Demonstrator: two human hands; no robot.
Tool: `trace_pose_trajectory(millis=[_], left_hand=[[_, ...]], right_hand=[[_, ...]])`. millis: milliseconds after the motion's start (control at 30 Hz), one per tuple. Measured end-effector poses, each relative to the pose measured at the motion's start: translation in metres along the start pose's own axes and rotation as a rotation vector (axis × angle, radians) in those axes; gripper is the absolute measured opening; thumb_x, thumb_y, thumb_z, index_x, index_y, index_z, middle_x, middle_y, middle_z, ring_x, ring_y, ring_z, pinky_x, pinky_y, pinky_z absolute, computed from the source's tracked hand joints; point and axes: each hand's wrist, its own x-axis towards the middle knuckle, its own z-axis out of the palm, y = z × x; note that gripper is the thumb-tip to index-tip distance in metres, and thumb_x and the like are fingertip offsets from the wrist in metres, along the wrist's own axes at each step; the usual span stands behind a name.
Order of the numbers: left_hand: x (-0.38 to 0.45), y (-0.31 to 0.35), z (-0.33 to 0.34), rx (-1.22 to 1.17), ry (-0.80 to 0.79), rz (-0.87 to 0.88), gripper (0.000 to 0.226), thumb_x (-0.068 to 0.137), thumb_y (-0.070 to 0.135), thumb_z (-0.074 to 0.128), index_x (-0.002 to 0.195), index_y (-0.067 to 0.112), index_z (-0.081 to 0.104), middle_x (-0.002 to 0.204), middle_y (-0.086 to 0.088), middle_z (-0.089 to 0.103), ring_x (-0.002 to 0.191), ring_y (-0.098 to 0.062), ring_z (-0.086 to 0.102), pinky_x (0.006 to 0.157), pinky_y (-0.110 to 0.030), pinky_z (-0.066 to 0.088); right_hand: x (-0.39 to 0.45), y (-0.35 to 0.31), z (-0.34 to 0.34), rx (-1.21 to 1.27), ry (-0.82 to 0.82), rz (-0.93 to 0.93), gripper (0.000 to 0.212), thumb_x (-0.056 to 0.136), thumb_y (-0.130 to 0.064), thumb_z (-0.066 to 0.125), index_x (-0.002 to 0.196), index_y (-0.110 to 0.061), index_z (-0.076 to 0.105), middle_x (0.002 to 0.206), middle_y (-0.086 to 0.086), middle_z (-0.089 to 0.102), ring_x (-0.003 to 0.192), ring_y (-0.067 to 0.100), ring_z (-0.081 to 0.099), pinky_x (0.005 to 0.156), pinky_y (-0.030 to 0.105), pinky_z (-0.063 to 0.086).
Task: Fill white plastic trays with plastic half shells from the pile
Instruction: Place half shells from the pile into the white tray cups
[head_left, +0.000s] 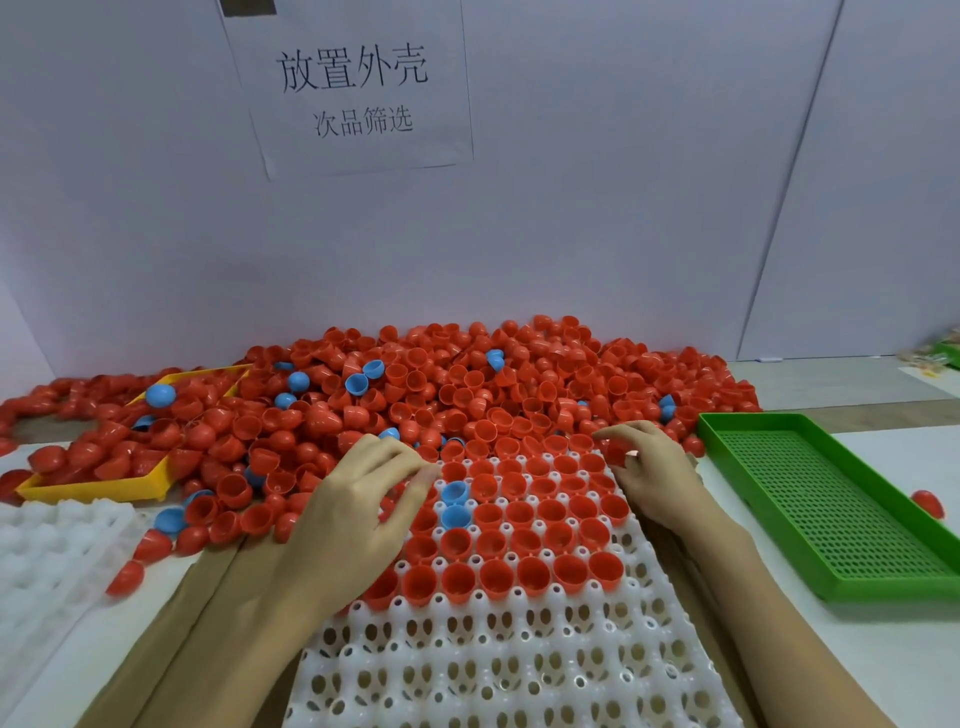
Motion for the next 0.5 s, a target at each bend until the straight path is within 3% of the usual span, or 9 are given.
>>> trace_pose_trajectory(millis=[167, 300, 367, 433, 500], left_hand=[[-0.004, -0.005, 0.005, 0.016, -0.029, 0.013, 0.031, 0.103, 0.039, 0.05, 0.097, 0.02, 0.074, 0.095, 0.021, 0.059, 0.097, -0.005, 0.059, 0.092, -0.016, 0.047], [-0.005, -0.009, 0.01, 0.02, -0.046, 0.007, 0.027, 0.104, 0.04, 0.051, 0.1, 0.025, 0.073, 0.099, 0.023, 0.057, 0.1, -0.003, 0.059, 0.091, -0.014, 0.048], [-0.006, -0.011, 0.01, 0.025, -0.053, 0.012, 0.025, 0.105, 0.042, 0.05, 0.106, 0.029, 0.071, 0.104, 0.025, 0.056, 0.106, -0.003, 0.059, 0.095, -0.014, 0.047], [-0.007, -0.012, 0.01, 0.037, -0.061, 0.025, 0.025, 0.106, 0.045, 0.048, 0.119, 0.036, 0.067, 0.114, 0.026, 0.054, 0.115, -0.002, 0.056, 0.1, -0.011, 0.044], [-0.007, -0.009, 0.008, 0.054, -0.089, 0.029, 0.031, 0.106, 0.048, 0.046, 0.134, 0.044, 0.058, 0.122, 0.026, 0.049, 0.119, 0.0, 0.055, 0.093, -0.012, 0.051]], right_hand=[[-0.001, -0.004, -0.003, 0.177, 0.153, 0.006, 0.029, 0.09, -0.023, 0.082, 0.117, -0.029, 0.074, 0.124, -0.005, 0.064, 0.099, 0.016, 0.067, 0.089, 0.039, 0.06], [-0.009, -0.023, -0.015, 0.394, 0.183, -0.024, 0.034, 0.091, -0.03, 0.081, 0.123, -0.037, 0.073, 0.125, -0.015, 0.069, 0.102, 0.01, 0.07, 0.084, 0.021, 0.055], [-0.015, -0.037, -0.022, 0.618, 0.065, -0.011, 0.032, 0.09, -0.042, 0.079, 0.122, -0.042, 0.073, 0.121, -0.015, 0.074, 0.107, 0.011, 0.072, 0.088, 0.03, 0.059], [-0.02, -0.052, -0.027, 0.959, -0.151, 0.009, 0.037, 0.09, -0.051, 0.077, 0.122, -0.033, 0.075, 0.122, 0.004, 0.077, 0.107, 0.022, 0.076, 0.089, 0.037, 0.062], [-0.025, -0.066, -0.03, 1.256, -0.419, 0.026, 0.044, 0.095, -0.049, 0.073, 0.126, -0.018, 0.074, 0.126, 0.022, 0.072, 0.109, 0.031, 0.075, 0.086, 0.03, 0.063]])
